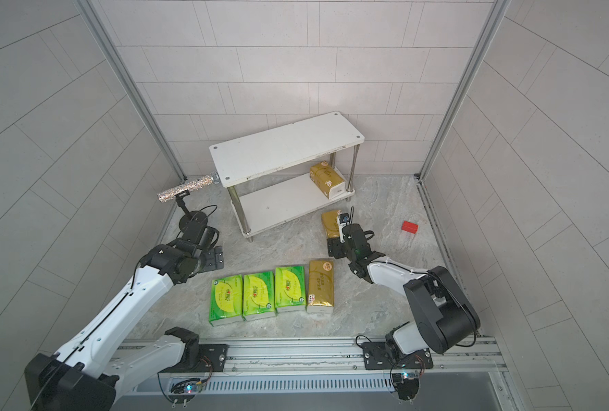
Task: Place the tissue boxes on the shelf by color
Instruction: Pick up the box of tissues from the center of the board.
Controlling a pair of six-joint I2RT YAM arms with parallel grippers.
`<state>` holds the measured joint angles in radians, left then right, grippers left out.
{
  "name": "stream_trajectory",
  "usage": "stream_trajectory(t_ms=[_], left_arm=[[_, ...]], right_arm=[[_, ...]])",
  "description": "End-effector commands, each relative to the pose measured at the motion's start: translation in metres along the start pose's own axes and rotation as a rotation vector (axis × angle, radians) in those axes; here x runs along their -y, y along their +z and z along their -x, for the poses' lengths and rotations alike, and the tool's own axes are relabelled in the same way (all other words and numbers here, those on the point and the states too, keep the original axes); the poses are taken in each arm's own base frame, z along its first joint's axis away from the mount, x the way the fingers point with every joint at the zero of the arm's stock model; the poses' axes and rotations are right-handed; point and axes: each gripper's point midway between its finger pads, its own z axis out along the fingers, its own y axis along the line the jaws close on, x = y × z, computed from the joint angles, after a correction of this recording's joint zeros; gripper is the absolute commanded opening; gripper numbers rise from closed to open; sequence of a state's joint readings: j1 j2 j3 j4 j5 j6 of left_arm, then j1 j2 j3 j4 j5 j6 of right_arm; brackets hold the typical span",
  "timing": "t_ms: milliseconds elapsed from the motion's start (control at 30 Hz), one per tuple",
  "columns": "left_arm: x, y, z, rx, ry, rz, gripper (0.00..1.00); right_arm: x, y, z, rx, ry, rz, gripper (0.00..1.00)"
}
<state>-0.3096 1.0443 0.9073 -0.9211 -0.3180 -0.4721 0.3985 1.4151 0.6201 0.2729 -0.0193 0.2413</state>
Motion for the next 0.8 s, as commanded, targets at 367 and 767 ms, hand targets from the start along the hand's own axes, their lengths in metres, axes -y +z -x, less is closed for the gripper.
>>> stream_trajectory(t_ms=[367,767], left_arm=[[0.009,0.007,0.006,-0.032,-0.007,-0.009,1.00],[0.008,0.004,0.009,-0.025,-0.009,-0.006,1.00]], right_arm=[[-0.021,-0.039,0.033,0.024,-0.097,0.119,0.85],[-0.052,-0.026,0.073,0.068,-0.087,0.234,0.85]])
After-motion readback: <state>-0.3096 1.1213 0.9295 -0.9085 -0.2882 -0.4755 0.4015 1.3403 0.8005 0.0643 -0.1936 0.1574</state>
